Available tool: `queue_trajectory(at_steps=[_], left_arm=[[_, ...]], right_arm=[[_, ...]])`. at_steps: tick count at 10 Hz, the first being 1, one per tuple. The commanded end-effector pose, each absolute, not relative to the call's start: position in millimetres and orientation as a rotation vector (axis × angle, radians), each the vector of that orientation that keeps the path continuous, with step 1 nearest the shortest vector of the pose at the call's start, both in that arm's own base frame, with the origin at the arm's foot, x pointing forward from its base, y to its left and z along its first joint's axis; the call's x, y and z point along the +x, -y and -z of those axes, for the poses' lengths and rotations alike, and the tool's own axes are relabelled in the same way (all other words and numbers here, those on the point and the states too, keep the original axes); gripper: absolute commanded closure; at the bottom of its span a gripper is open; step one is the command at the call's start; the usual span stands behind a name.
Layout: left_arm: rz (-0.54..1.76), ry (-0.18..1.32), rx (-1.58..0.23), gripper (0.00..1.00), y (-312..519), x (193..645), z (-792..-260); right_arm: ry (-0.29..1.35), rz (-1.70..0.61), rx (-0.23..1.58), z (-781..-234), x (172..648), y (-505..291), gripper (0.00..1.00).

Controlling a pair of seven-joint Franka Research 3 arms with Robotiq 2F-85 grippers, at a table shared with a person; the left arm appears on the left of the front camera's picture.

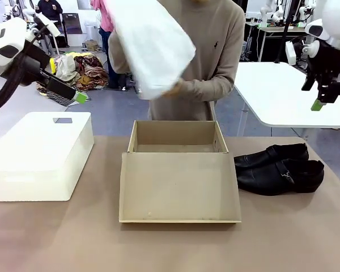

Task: Pack the shoes into the box.
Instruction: Place one shoe of the Shoes into the Shoes Box.

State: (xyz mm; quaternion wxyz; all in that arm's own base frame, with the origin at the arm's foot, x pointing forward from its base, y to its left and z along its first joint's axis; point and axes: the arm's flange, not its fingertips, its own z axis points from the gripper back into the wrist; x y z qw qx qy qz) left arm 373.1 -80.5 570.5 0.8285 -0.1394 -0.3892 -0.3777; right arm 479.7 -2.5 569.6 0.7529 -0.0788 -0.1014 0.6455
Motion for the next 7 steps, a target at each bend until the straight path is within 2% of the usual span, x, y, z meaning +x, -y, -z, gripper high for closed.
queue_trajectory(at_steps=[1, 5, 7], left_arm=[[0.806, 0.832, -0.308, 0.00, 80, 373, -568], [0.806, 0.832, -0.308, 0.00, 80, 373, -568], [0.806, 0.832, -0.308, 0.00, 80, 373, -568]], right_arm=[[0.246, -1.416, -0.172, -577, 474, 3, 0.00], [0.235, -1.410, -0.182, -577, 476, 1, 0.00], [0.340, -1.249, -0.073, -559, 489, 17, 0.00]])
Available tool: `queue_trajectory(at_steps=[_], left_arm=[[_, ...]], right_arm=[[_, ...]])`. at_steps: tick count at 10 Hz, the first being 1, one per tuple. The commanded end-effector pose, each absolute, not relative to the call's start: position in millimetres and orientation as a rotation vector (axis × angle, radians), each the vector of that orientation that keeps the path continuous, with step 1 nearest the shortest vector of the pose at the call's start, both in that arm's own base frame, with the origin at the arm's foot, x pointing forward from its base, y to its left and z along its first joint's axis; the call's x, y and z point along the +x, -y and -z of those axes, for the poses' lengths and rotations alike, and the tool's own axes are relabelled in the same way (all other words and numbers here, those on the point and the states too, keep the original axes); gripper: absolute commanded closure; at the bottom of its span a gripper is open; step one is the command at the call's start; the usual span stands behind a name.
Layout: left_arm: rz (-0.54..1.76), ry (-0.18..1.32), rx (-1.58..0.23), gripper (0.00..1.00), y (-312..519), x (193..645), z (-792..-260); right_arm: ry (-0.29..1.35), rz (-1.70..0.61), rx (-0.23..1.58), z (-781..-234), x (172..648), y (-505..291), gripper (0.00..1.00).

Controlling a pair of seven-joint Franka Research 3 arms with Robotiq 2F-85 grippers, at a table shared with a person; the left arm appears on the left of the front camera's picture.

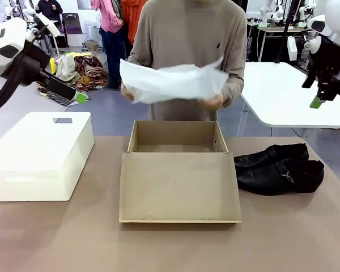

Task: Pack the shoes into the box.
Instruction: Place one shoe of the Shoes into the Shoes Box.

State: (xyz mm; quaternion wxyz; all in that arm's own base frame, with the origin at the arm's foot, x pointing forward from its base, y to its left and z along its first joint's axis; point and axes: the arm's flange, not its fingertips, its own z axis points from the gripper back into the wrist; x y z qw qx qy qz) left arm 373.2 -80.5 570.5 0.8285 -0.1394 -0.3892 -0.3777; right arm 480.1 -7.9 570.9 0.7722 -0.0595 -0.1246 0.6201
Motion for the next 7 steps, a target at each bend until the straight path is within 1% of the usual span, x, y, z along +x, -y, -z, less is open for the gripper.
queue_trajectory(at_steps=[1, 3, 5, 7], left_arm=[[0.806, 0.832, -0.308, 0.00, 80, 373, -568], [0.806, 0.832, -0.308, 0.00, 80, 373, -568], [0.806, 0.832, -0.308, 0.00, 80, 373, -568], [0.806, 0.832, -0.308, 0.00, 80, 373, -568]], right_arm=[[0.326, -1.233, -0.071, -550, 492, 22, 0.00], [0.273, -1.201, -0.072, -529, 504, 32, 0.00], [0.249, -1.297, -0.116, -509, 519, 41, 0.00], [0.219, -1.346, -0.089, -492, 530, 46, 0.00]])
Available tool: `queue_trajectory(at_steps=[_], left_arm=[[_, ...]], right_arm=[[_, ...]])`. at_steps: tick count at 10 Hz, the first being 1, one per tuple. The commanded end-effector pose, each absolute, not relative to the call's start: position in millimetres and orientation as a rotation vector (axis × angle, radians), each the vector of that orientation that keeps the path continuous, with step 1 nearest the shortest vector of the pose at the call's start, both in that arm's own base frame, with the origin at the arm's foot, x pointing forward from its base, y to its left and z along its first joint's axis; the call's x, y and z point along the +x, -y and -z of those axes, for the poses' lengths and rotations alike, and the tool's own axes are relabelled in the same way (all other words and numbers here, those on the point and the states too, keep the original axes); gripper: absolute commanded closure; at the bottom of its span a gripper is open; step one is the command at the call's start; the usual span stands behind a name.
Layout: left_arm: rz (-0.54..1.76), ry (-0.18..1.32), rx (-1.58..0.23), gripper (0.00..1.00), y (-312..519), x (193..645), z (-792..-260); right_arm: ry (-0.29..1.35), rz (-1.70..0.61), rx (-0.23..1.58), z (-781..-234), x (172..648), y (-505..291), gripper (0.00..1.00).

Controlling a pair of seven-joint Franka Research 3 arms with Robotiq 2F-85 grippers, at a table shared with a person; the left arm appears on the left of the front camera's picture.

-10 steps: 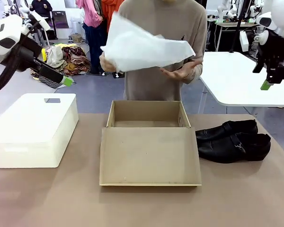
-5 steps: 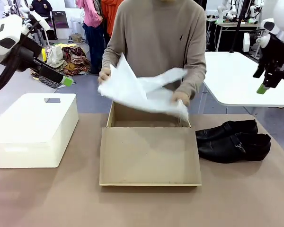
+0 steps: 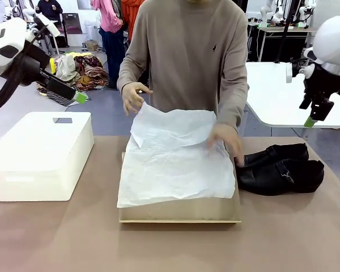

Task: Pack the shoes into the box.
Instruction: Place one shoe of the Shoes into the Shoes Box.

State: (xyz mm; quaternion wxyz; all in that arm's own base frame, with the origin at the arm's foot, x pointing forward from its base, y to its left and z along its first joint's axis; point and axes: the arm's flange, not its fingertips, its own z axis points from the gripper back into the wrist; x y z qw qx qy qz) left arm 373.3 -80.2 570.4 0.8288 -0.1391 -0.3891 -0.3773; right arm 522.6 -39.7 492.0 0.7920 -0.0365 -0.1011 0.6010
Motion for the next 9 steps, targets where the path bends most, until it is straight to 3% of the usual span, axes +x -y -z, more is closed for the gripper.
queue_trajectory(at_steps=[1, 9], left_arm=[[0.806, 0.832, -0.308, 0.00, 80, 373, -568], [0.806, 0.832, -0.308, 0.00, 80, 373, -568]], right_arm=[[0.212, -1.378, -0.075, -483, 535, 49, 0.00], [0.171, -1.367, -0.048, -461, 535, 46, 0.00]])
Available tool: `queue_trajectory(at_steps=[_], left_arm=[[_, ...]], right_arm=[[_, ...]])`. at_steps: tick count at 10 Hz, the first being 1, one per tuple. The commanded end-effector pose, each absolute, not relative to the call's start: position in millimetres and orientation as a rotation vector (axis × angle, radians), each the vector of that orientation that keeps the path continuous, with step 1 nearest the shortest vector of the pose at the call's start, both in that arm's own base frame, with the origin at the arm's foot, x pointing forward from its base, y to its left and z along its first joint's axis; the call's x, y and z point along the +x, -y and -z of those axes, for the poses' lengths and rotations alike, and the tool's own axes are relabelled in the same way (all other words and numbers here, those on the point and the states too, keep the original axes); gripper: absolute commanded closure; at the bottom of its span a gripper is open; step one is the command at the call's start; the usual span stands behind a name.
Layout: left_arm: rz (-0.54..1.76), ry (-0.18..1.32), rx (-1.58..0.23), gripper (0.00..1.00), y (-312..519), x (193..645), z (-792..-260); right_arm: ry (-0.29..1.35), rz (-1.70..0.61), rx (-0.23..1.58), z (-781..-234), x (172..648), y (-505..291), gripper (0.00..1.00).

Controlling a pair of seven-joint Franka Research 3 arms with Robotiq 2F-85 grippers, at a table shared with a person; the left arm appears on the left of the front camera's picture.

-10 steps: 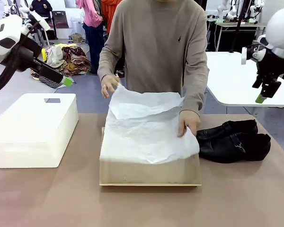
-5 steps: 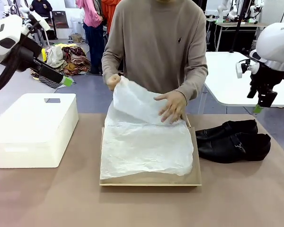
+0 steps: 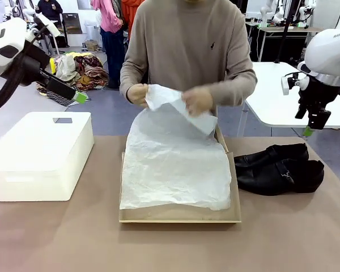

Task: Pack the shoes into the box.
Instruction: Place one shoe of the Shoes into the Shoes Box.

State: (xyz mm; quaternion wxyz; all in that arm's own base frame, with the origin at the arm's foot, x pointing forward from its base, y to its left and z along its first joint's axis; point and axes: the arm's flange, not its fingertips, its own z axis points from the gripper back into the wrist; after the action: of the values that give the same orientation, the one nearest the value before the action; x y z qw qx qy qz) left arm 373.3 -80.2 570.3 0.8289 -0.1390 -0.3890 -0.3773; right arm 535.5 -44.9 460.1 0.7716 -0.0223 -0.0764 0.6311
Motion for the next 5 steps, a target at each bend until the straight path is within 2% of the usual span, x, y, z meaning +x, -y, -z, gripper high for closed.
queue_trajectory(at_steps=[1, 5], left_arm=[[0.806, 0.832, -0.308, 0.00, 80, 373, -568], [0.806, 0.832, -0.308, 0.00, 80, 373, -568]], right_arm=[[0.166, -1.369, -0.048, -460, 536, 45, 0.00], [0.191, -1.334, -0.013, -428, 560, 44, 0.00]])
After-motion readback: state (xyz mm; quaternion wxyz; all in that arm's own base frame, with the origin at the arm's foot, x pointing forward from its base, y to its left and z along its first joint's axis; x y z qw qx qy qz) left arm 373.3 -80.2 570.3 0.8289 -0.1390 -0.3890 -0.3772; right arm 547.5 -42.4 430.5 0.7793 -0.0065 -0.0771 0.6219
